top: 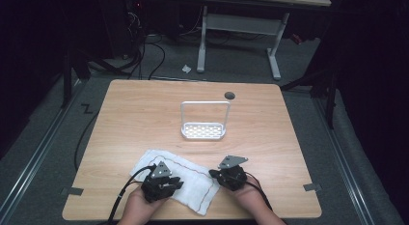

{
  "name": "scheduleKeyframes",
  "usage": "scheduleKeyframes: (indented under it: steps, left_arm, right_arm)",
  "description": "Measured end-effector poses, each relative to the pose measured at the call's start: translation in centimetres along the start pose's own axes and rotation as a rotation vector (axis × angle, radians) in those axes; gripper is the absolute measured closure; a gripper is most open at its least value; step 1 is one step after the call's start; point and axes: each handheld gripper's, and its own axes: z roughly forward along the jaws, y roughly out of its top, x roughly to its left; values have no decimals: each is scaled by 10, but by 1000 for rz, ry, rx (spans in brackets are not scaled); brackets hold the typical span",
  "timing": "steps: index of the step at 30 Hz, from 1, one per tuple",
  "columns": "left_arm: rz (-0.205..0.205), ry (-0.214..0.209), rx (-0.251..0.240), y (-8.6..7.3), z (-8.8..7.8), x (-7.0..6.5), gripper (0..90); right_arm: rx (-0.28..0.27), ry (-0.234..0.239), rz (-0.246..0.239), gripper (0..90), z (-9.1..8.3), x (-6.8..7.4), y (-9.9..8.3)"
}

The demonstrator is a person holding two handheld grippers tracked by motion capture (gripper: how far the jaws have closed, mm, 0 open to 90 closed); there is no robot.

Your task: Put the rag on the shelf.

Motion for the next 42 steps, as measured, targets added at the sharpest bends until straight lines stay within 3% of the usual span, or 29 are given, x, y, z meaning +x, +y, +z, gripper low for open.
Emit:
scheduleKeyframes:
  steps: [2,6,11,15,17,19,20,22,23,27,32,36,37,39,40,42]
  left_arm:
    - [-16,3,1,1,1,4,796]
    - [-37,41,-12,5,3,16,810]
    - [-75,81,-40,7,4,21,800]
    - [-90,65,-78,5,-7,16,771]
    - [-91,72,-54,1,-9,15,773]
    - [-94,74,-31,-3,-7,16,776]
    - [-99,71,-34,-4,-6,17,779]
    - [-109,68,-34,-4,-6,18,779]
    - [-105,69,-34,-4,-6,17,779]
    - [-106,66,-32,-5,-7,18,779]
    - [-95,22,-29,-7,-7,15,778]
    - [-78,-13,-17,-7,-5,7,778]
    - [-99,-29,-23,-7,-3,3,777]
    - [-56,-45,-13,-6,-1,1,775]
    - [-65,-61,-17,-5,0,-2,774]
    - [-40,-77,-12,-4,3,-5,769]
  right_arm:
    - [-9,16,1,900,-10,10,-12]
    - [-8,42,-22,900,-15,23,-18]
    - [-6,76,-58,899,-11,37,-14]
    - [-56,73,-56,893,-10,29,0]
    - [-83,51,-30,899,1,19,20]
    - [-88,47,-25,899,6,16,25]
    - [-75,28,-23,900,21,12,36]
    - [-69,30,-12,900,28,10,40]
    - [-38,20,-17,900,44,7,46]
    - [-28,26,-11,900,52,6,46]
    - [-18,36,-47,900,38,14,34]
    - [-32,52,-26,900,21,24,14]
    - [-32,51,-30,900,17,27,10]
    - [-28,58,-16,900,8,32,1]
    - [-29,59,-18,900,4,33,-2]
    - [-26,61,-9,900,-3,35,-10]
